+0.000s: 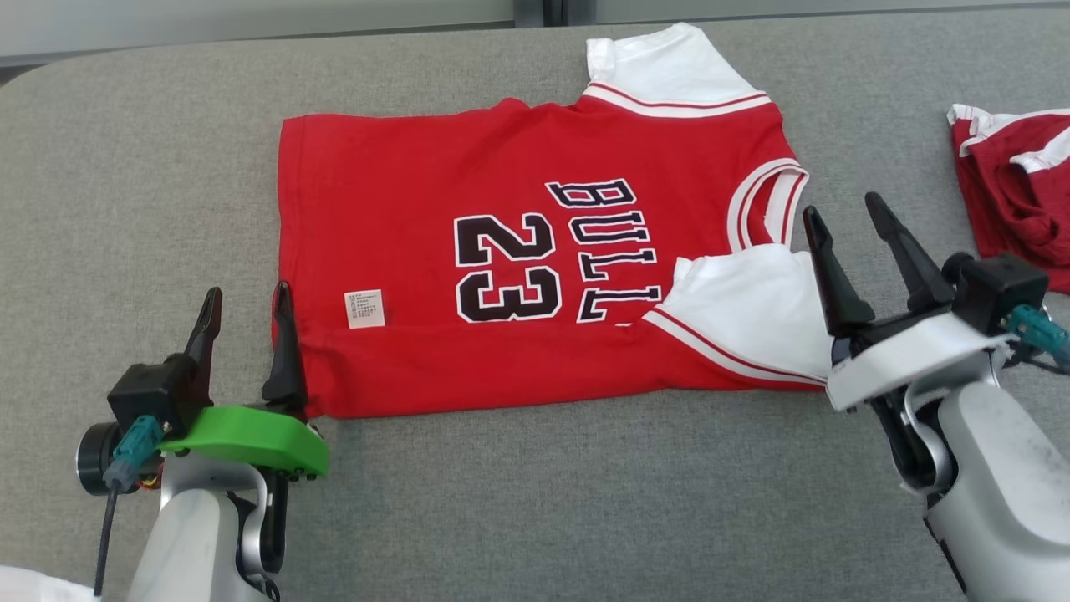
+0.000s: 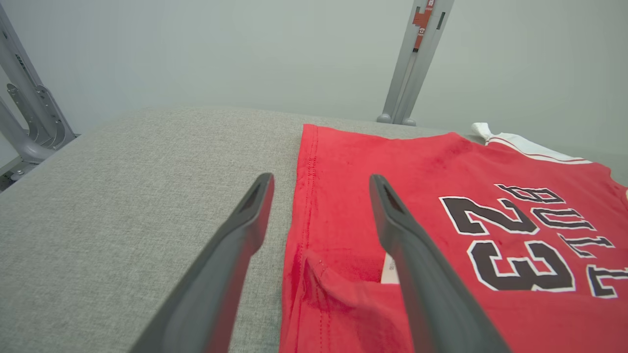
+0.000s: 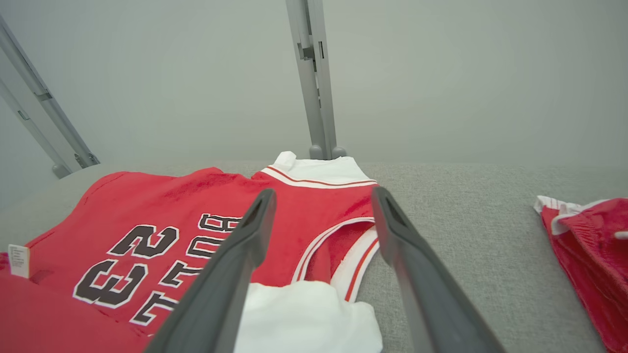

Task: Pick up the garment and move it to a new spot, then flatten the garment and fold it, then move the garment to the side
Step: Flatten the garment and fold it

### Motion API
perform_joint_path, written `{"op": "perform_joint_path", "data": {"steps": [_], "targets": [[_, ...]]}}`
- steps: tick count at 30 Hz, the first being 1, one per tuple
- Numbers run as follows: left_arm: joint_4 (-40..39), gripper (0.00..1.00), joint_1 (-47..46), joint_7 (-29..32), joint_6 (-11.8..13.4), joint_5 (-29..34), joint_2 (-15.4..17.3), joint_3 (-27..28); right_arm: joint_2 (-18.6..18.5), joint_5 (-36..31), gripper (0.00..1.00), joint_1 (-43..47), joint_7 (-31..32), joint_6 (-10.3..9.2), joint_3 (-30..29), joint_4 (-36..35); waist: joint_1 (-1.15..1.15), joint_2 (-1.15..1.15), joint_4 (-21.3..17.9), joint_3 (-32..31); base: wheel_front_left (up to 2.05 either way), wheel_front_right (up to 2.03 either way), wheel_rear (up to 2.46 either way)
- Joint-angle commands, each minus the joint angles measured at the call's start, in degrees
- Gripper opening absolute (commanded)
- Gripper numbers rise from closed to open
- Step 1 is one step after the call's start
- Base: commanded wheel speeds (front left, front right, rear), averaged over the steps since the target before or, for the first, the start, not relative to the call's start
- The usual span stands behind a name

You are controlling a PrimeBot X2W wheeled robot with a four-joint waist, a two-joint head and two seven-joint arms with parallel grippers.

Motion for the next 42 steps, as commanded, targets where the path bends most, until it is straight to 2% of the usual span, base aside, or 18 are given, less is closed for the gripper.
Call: {"op": "perform_joint_path", "data": {"steps": [1,7,11,22,27,35,42], "targets": [[-0.8,1.0,1.1,-1.2,0.5,0.8,0.3,0.1,0.6,-1.7,1.0,2.9,-0.2,-0.07,-1.1,-2.1,0.0,0.0,-0.4,-1.2,0.0,0.0,0.0],[-4.8,1.0,5.7,-3.5,1.5,3.4,0.9,-0.6,3.7,-5.5,1.0,11.9,-0.2,-0.07,-4.9,-11.0,0.0,0.0,-1.4,-3.6,0.0,0.0,0.0],[-7.1,1.0,9.3,-4.0,2.5,3.9,1.1,-0.4,5.1,-6.9,1.0,16.6,-0.2,-0.07,-6.1,-14.3,0.0,0.0,-2.0,-4.8,0.0,0.0,0.0],[-9.2,1.0,13.9,-2.5,3.7,4.1,1.2,-1.2,6.9,-7.3,1.0,21.9,0.5,-0.07,-7.8,-16.4,0.0,0.0,-2.6,-6.1,0.0,0.0,0.0],[-5.8,1.0,12.0,0.2,2.5,2.5,1.0,-1.8,6.7,-6.2,1.0,21.4,1.8,-0.07,-8.0,-13.7,0.0,0.0,-2.3,-4.4,0.0,0.0,0.0],[3.8,1.0,7.1,2.7,0.5,-0.7,0.6,-1.6,6.2,-3.9,1.0,17.1,2.3,-0.07,-7.0,-3.5,0.0,0.0,-2.0,-0.3,0.0,0.0,0.0],[10.6,1.0,3.7,5.8,-0.9,-3.2,0.7,-1.4,6.4,-1.3,1.0,11.5,2.7,-0.07,-3.7,4.4,0.0,0.0,-2.0,1.1,0.0,0.0,0.0]]}}
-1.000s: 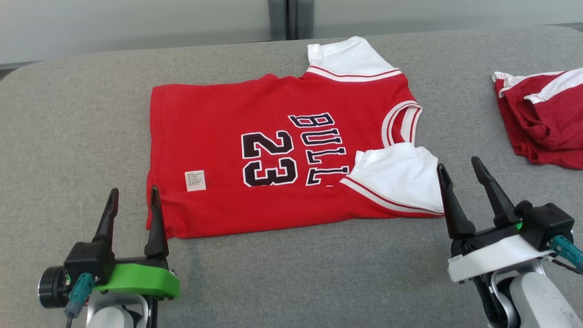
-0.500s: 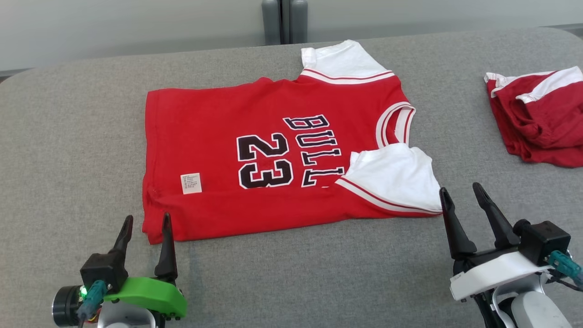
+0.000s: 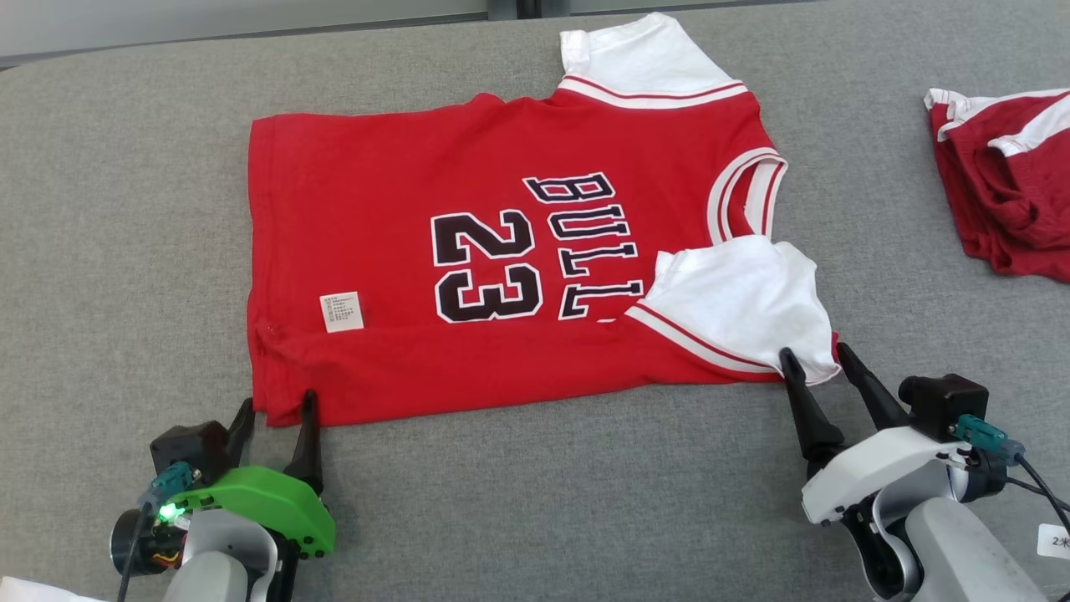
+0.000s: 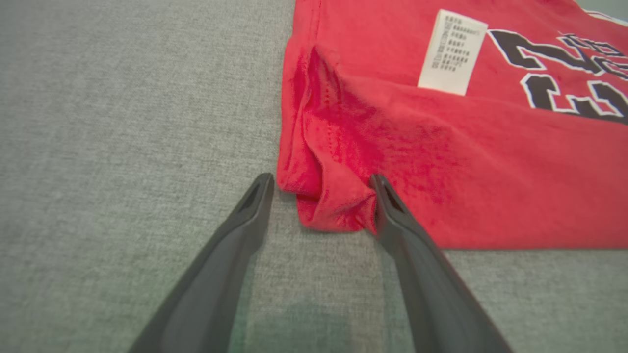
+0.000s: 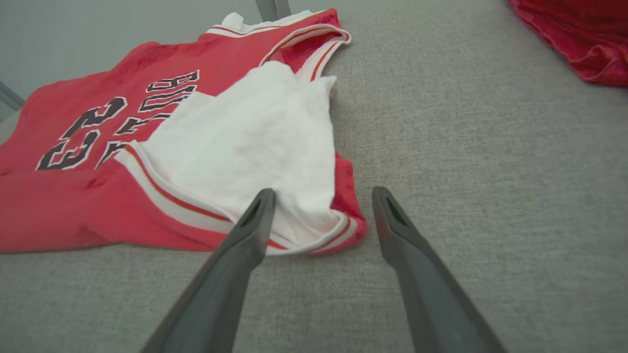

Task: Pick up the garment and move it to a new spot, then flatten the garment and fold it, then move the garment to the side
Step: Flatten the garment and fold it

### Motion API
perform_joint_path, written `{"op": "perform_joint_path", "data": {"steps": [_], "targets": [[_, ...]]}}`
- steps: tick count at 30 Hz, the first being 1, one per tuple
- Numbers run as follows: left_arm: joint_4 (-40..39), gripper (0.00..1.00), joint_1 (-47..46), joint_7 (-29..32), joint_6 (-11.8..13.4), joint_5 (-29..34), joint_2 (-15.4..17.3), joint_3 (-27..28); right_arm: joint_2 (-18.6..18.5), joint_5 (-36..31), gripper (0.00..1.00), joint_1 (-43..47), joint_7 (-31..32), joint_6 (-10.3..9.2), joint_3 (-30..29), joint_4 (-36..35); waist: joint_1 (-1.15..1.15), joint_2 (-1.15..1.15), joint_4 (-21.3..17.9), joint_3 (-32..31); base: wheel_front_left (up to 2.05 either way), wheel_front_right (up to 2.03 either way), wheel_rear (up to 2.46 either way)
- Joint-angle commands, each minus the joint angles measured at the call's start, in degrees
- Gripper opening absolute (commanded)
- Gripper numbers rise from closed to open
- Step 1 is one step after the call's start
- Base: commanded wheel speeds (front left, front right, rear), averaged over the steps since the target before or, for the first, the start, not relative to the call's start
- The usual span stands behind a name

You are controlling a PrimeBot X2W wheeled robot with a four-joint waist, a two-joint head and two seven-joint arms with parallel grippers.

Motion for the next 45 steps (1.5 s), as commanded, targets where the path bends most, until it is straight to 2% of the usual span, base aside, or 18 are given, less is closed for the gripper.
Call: {"op": "perform_joint_path", "data": {"steps": [1,2,3,4,11,21,30,34,35,36,37,38,45], "targets": [[1.3,0.95,-0.9,1.2,-0.7,-0.7,0.2,-0.2,0.0,0.9,1.0,-1.1,0.1,-0.07,0.8,0.9,0.0,0.0,0.1,0.3,0.0,0.0,0.0],[2.1,0.31,-1.3,1.8,-1.2,-1.3,0.1,-0.3,-0.2,1.6,0.65,-1.7,0.3,-0.07,1.4,1.7,0.0,0.0,0.1,0.4,0.0,0.0,0.0],[2.5,0.0,-1.5,2.2,-1.5,-1.3,0.2,-0.5,-0.4,1.9,0.4,-2.1,0.2,-0.07,1.7,2.1,0.0,0.0,0.2,0.4,0.0,0.0,0.0],[2.8,0.0,-1.7,2.3,-1.8,-1.6,0.1,-0.7,-0.6,2.4,0.0,-2.5,0.0,-0.07,2.1,2.6,0.0,0.0,0.3,0.4,0.0,0.0,0.0],[0.8,0.0,-0.8,1.8,-2.1,-2.4,0.7,-0.6,-1.8,5.4,0.0,-2.3,-1.3,-0.08,3.3,3.3,0.0,0.0,0.7,-0.7,0.0,0.0,0.0],[-10.4,0.0,7.2,6.8,-0.1,-2.2,3.8,-0.5,-3.1,7.9,0.0,6.5,-1.0,-0.09,2.2,-3.4,0.0,0.0,1.0,-4.9,0.0,0.0,0.0],[-21.0,0.0,16.9,14.5,2.8,-4.3,5.4,0.1,-0.1,6.2,0.0,18.9,3.6,-0.09,-2.5,-14.2,0.0,0.0,1.3,-8.0,0.0,0.0,0.0],[-23.2,0.0,18.7,15.5,2.9,-4.7,5.3,-0.3,1.5,4.6,0.0,21.2,5.5,-0.09,-4.3,-18.0,0.0,0.0,1.1,-8.2,0.0,0.0,0.0],[-23.5,0.44,18.7,15.6,3.2,-4.7,4.7,-0.7,1.7,4.0,0.0,20.9,5.5,-0.09,-4.6,-18.3,0.0,0.0,1.0,-8.2,0.0,0.0,0.0],[-23.5,1.0,18.8,15.9,3.4,-4.7,4.4,-1.0,1.8,3.6,0.23,20.3,5.5,-0.09,-4.8,-18.4,0.0,0.0,0.9,-8.1,0.0,0.0,0.0],[-23.1,1.0,18.8,15.7,3.6,-5.1,4.0,-1.1,2.0,2.7,0.45,19.3,5.4,-0.09,-5.0,-18.2,0.0,0.0,0.7,-8.0,0.0,0.0,0.0],[-22.8,1.0,18.5,15.3,3.6,-5.0,3.8,-1.1,2.1,2.0,1.0,18.6,5.4,-0.08,-5.2,-17.8,0.0,0.0,0.6,-7.9,0.0,0.0,0.0],[-20.8,1.0,15.0,5.8,4.7,-1.9,2.0,-0.9,1.2,-3.2,1.0,13.3,1.2,-0.08,-6.4,-16.5,0.0,0.0,0.8,-7.5,0.0,0.0,0.0]]}}
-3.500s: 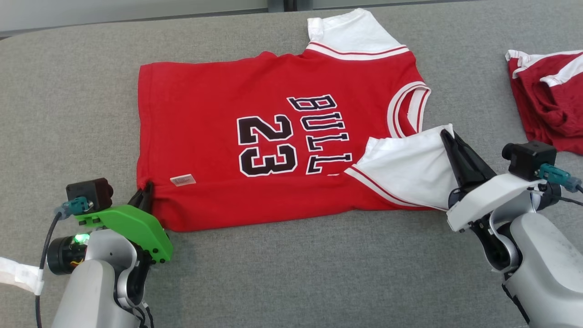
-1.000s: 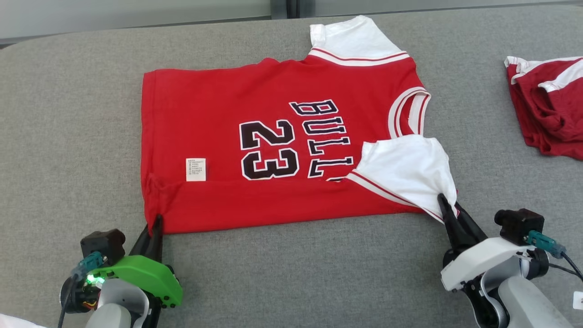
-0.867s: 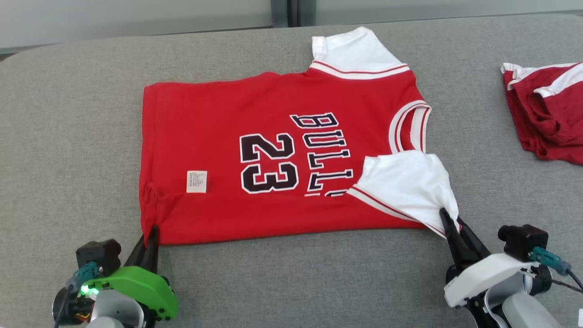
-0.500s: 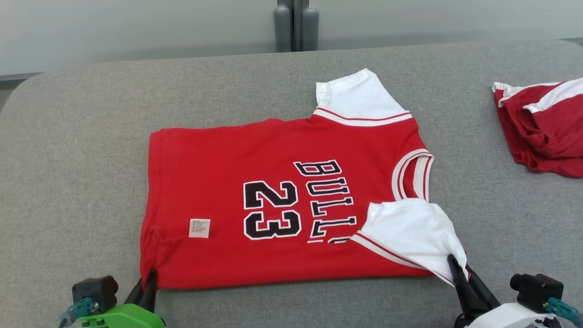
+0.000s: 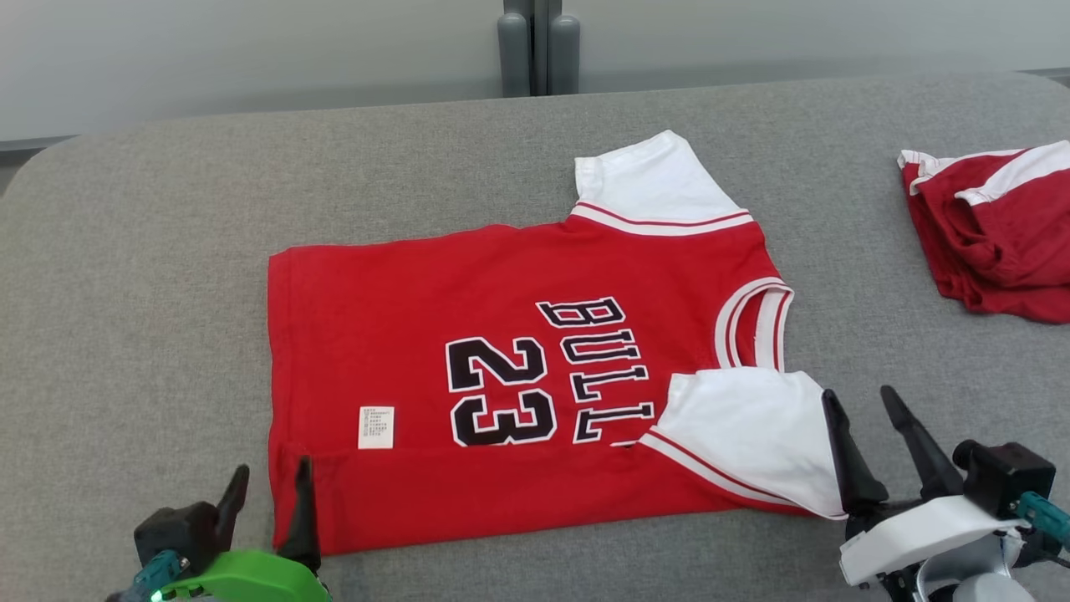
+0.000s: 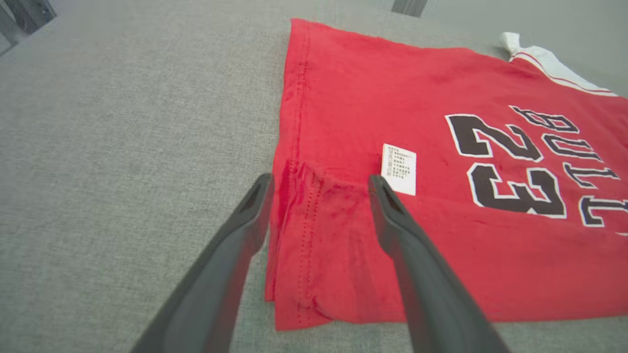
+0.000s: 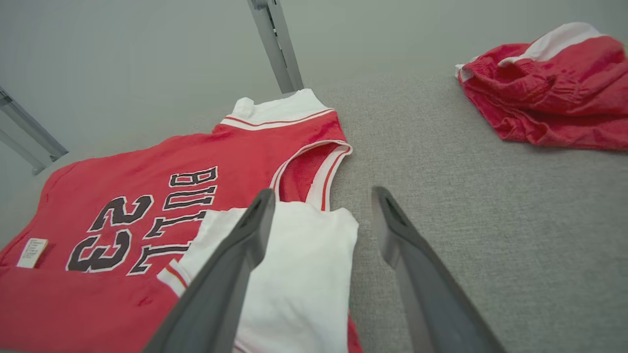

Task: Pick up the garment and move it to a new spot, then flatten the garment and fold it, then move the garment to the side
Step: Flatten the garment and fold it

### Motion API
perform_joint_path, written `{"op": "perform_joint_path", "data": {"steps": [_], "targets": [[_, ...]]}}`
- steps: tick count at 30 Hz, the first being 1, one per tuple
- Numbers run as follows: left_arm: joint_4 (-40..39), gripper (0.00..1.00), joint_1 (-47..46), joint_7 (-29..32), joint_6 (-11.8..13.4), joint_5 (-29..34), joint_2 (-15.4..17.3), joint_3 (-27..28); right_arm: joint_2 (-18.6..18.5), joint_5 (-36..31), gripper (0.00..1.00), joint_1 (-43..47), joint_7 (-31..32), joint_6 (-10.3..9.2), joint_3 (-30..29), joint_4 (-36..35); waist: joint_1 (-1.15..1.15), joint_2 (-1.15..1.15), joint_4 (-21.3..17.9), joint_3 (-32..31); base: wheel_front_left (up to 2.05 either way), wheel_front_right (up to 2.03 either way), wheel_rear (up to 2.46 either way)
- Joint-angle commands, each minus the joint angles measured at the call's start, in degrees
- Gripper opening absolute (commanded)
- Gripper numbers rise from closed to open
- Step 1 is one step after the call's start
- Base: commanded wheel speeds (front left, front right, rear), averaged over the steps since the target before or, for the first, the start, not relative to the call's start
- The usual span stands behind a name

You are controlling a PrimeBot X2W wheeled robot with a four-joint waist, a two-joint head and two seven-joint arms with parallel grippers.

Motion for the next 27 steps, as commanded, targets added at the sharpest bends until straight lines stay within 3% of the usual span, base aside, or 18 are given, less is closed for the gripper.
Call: {"op": "perform_joint_path", "data": {"steps": [1,6,10,20,27], "targets": [[-0.1,1.0,-1.4,-2.2,0.6,1.5,0.0,0.1,-0.5,-1.1,1.0,-1.2,-0.8,-0.09,-0.5,-0.6,0.0,0.0,0.2,0.1,0.0,0.0,0.0],[-2.1,1.0,-3.5,-9.2,2.0,4.8,-0.6,-0.2,-0.4,-3.4,1.0,-2.1,-1.5,-0.09,-1.1,-5.0,0.0,0.0,0.3,-0.3,0.0,0.0,0.0],[-3.9,1.0,-4.3,-10.8,2.5,5.6,-0.3,-0.5,0.1,-4.6,1.0,-1.8,0.1,-0.09,-1.5,-8.9,0.0,0.0,0.1,-0.7,0.0,0.0,0.0],[-5.0,1.0,-5.3,-9.7,3.0,5.9,0.7,-0.7,1.3,-5.6,1.0,-0.7,3.3,-0.09,-2.0,-14.3,0.0,0.0,-0.1,0.2,0.0,0.0,0.0],[-1.6,1.0,-14.1,-4.1,0.5,4.5,2.4,-1.3,1.6,-5.4,1.0,-2.1,3.7,-0.09,-2.4,-15.8,0.0,0.0,-0.2,3.3,0.0,0.0,0.0]]}}
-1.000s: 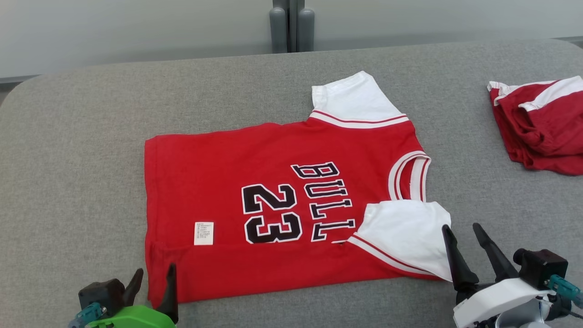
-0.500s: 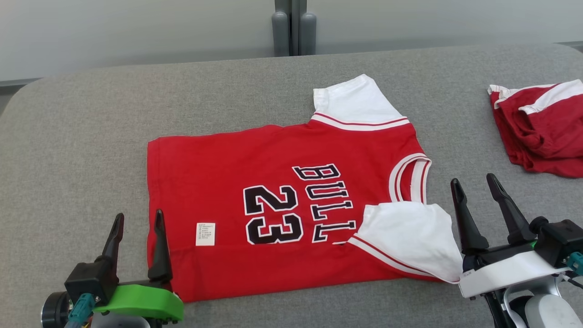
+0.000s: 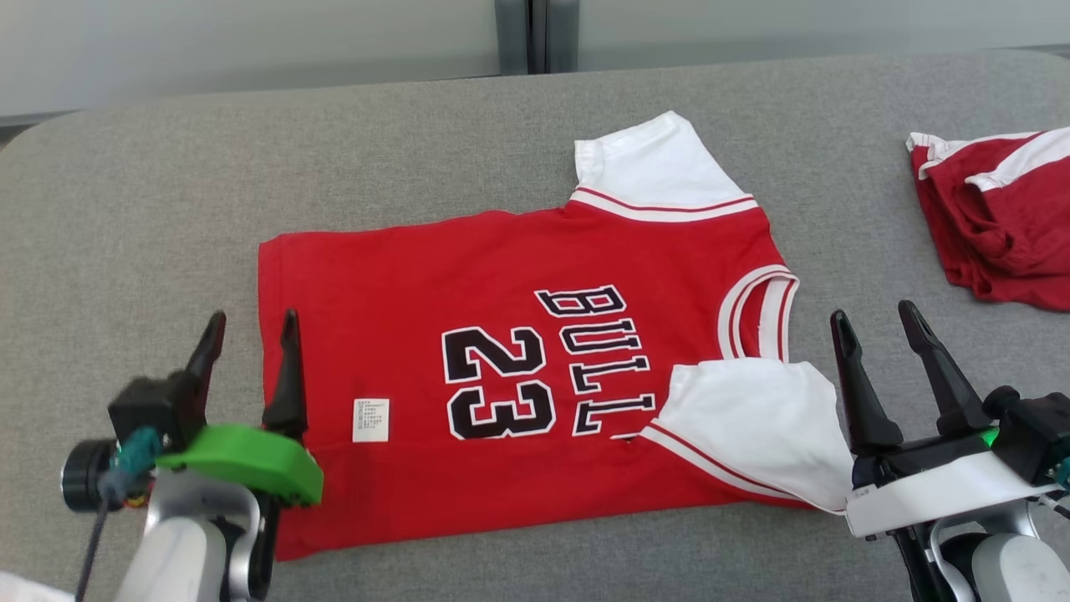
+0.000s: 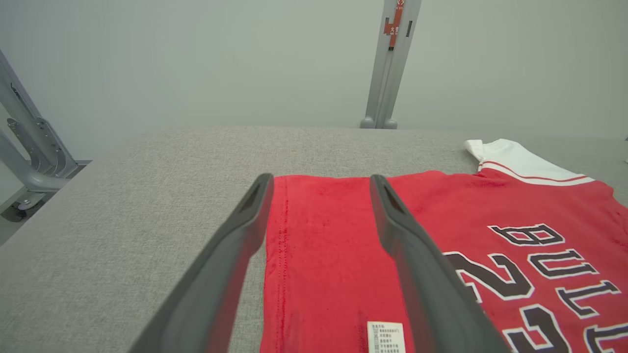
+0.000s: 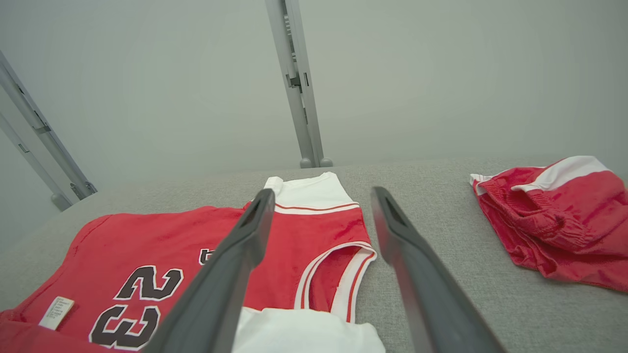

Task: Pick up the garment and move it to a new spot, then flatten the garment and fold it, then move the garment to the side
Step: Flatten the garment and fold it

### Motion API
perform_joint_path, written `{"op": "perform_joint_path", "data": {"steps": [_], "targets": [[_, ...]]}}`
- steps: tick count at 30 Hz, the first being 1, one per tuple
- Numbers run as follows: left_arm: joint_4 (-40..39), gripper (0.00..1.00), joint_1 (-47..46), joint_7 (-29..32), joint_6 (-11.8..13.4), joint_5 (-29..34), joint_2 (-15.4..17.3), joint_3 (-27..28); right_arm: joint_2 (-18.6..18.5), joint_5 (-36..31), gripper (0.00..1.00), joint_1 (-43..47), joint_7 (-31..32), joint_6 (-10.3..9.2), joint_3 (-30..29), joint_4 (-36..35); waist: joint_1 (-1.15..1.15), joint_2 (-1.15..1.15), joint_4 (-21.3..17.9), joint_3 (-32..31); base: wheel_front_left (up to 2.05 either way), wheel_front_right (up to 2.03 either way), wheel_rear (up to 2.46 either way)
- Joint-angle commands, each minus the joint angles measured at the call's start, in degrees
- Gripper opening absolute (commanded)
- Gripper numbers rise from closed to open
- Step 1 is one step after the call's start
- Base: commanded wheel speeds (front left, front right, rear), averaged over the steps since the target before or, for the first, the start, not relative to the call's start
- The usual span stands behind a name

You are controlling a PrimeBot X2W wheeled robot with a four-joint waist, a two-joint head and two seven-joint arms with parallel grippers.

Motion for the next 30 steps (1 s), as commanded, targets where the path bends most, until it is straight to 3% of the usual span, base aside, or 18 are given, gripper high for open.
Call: {"op": "perform_joint_path", "data": {"steps": [1,14,24,25,26,28,30], "targets": [[1.5,1.0,-3.7,1.7,-0.8,-0.8,0.9,0.3,-0.1,0.0,1.0,-1.2,0.2,-0.09,0.1,-0.4,0.0,0.0,-0.3,1.9,0.0,0.0,0.0],[28.2,1.0,-27.4,13.9,-8.7,-6.6,6.7,0.8,0.0,1.1,1.0,-5.1,-1.1,-0.09,2.4,0.8,0.0,0.0,-4.7,8.9,0.0,0.0,0.0],[42.3,1.0,-36.4,17.9,-10.8,-9.8,9.5,-0.8,-0.6,2.5,1.0,-7.1,-2.5,-0.09,2.8,3.3,0.0,0.0,-6.0,12.1,0.0,0.0,0.0],[43.2,0.8,-36.7,18.6,-10.9,-10.3,9.5,-1.0,-0.7,2.6,1.0,-7.2,-2.5,-0.09,2.8,3.6,0.0,0.0,-6.0,12.1,0.0,0.0,0.0],[44.0,0.48,-37.1,18.9,-11.0,-10.4,9.8,-1.5,-0.8,2.7,1.0,-7.5,-2.5,-0.09,2.7,4.0,0.0,0.0,-6.0,12.2,0.0,0.0,0.0],[45.1,0.0,-37.6,19.2,-11.0,-11.2,9.8,-2.0,-1.5,3.0,1.0,-8.6,-2.3,-0.09,2.3,4.9,0.0,0.0,-5.9,12.3,0.0,0.0,0.0],[45.7,0.0,-38.2,18.8,-11.1,-11.8,10.0,-2.8,-2.1,3.6,1.0,-10.0,-2.0,-0.09,2.1,6.0,0.0,0.0,-5.8,12.4,0.0,0.0,0.0]]}}
